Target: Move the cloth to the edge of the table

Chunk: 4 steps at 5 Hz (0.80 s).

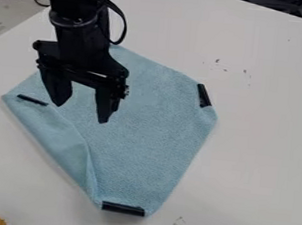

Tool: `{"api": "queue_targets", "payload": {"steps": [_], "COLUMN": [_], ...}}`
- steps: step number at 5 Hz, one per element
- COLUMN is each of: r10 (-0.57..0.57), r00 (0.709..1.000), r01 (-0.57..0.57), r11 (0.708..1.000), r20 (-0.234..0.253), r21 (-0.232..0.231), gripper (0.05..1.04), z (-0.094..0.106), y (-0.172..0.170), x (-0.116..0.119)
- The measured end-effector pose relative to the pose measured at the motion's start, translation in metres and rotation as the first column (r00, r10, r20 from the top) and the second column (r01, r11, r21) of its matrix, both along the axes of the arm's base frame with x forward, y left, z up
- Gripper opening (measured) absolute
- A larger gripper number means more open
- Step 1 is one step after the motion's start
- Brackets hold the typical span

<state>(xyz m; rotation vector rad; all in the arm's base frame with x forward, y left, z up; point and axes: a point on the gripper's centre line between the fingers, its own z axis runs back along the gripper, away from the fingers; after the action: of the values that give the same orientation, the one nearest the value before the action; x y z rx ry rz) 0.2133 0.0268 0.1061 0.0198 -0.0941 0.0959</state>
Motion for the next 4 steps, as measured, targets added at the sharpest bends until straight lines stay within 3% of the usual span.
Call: {"api": "queue_targets", "payload": {"steps": [1, 2, 3, 4], "r10": [0.008, 0.094, 0.100, 0.084], "r00": [1.000, 0.995, 0.995, 0.996], "r01": [-0.008, -0.094, -0.100, -0.086], "r11": [1.000, 0.996, 0.994, 0.996], "r20": [-0.010, 0.034, 0.007, 0.040], "r21": [-0.002, 0.002, 0.034, 0.040], "gripper": [1.001, 1.001, 1.001, 1.001], "z": [-0.003, -0.005, -0.013, -0.031], "y": [0.000, -0.005, -0.008, -0.003], "x": [-0.001, 0.009, 0.023, 0.040]}}
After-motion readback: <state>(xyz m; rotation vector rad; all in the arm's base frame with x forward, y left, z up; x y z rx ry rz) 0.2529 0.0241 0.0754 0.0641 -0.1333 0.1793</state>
